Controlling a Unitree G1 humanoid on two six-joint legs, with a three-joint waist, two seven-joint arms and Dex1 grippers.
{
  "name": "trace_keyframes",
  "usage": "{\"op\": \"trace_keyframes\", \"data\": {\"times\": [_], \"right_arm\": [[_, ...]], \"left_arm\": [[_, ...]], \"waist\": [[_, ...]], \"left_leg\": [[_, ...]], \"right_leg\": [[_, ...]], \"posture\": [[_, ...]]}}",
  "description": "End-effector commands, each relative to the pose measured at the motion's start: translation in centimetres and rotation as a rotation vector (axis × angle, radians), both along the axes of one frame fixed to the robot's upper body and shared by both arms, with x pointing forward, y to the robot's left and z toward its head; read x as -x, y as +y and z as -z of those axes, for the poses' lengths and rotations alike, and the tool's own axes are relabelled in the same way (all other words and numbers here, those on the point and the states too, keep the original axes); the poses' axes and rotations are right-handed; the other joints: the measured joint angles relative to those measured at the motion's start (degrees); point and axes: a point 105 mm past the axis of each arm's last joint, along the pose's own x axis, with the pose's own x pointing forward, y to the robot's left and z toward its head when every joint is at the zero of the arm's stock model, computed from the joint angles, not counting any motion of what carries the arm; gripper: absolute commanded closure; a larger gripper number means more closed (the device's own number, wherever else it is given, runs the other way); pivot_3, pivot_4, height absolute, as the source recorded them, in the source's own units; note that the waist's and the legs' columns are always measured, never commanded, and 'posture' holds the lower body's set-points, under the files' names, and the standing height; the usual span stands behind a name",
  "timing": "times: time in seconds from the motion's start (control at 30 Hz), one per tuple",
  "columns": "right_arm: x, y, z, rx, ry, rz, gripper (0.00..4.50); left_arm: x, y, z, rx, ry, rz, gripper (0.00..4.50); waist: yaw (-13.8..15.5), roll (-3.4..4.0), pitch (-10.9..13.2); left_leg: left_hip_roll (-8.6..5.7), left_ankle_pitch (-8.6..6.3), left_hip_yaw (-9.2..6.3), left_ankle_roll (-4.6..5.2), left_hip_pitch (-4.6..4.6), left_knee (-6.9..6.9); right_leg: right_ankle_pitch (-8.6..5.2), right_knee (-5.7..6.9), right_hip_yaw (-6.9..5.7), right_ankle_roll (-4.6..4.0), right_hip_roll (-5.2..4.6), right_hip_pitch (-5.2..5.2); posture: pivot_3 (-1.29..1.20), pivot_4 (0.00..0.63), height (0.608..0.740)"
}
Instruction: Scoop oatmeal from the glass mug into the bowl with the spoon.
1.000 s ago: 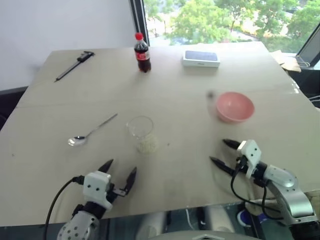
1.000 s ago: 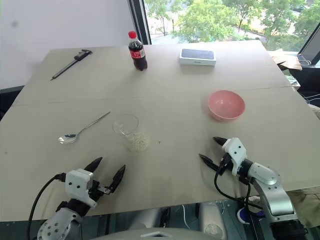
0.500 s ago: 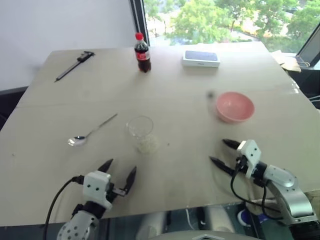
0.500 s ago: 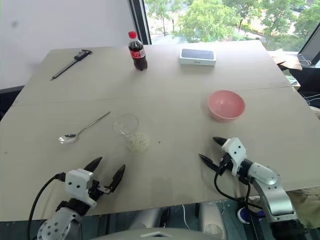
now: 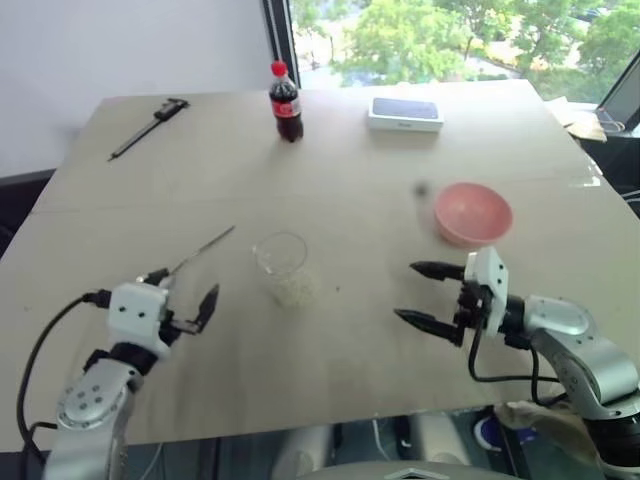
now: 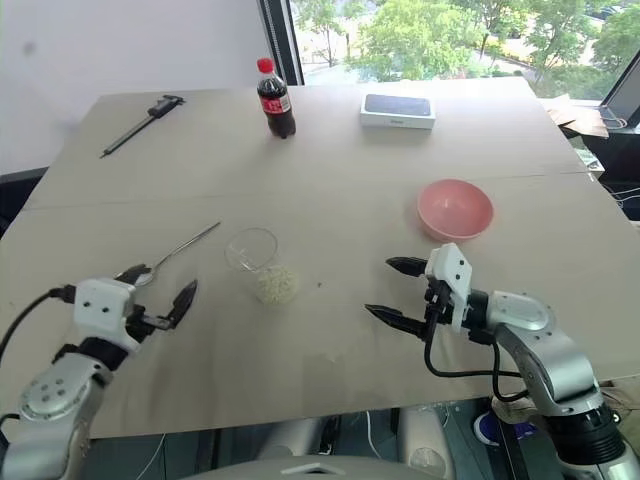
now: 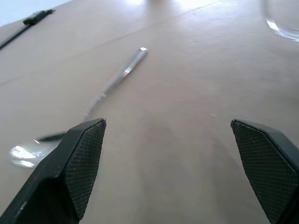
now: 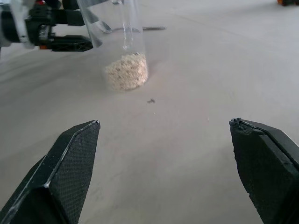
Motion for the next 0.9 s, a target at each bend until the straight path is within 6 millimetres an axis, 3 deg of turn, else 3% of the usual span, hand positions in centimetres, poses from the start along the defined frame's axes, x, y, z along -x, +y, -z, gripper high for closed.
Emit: {"op": "trace_keyframes", "data": {"times": [0.03,0.3,0.5,0.8,0.9], "right_arm": [[0.2,1.4,-2.2,-0.035,-0.066,-0.054,0.03],[1.6,1.7,-2.6,-0.047,-0.058,-0.098,0.03],[1.2,1.6,-2.7,-0.052,-0.083,-0.063,0.03],[1.0,1.7,-2.8,-0.05,-0.099,-0.059,0.03],[1.0,1.7,-2.8,-0.054,-0.103,-0.059,0.0]], "left_arm": [[-1.7,3.3,-1.8,-0.059,0.099,0.026,0.0],[-4.2,6.9,-1.2,-0.098,0.268,0.078,0.0],[-4.5,6.7,1.4,-0.089,0.413,0.188,0.0],[-5.7,6.2,2.4,-0.104,0.53,0.315,0.0],[-5.4,6.0,3.2,-0.094,0.62,0.357,0.91]], "waist": [[0.0,-0.09,0.1],[-0.1,-0.05,0.1],[-0.1,-0.03,0.1],[0.2,0.22,0.0],[0.1,0.38,-0.1]], "left_leg": [[-0.03,0.03,0.03,-0.06,0.01,0.0],[-0.04,0.13,0.01,-0.23,-0.08,-0.04],[-0.11,0.13,0.01,-0.23,-0.07,-0.08],[-0.23,0.05,-0.07,-0.04,0.04,-0.08],[-0.26,0.06,-0.06,-0.04,0.05,-0.07]], "right_leg": [[0.01,0.0,0.03,0.0,-0.05,-0.01],[0.02,0.08,0.03,-0.03,0.05,-0.17],[0.02,0.08,0.04,-0.02,-0.09,-0.19],[0.03,0.22,-0.02,-0.01,-0.15,-0.15],[0.03,0.24,0.0,-0.01,-0.15,-0.15]], "posture": [[0.0,0.15,0.74],[0.0,0.15,0.74],[0.0,0.15,0.74],[0.0,0.15,0.74],[0.0,0.15,0.74]]}}
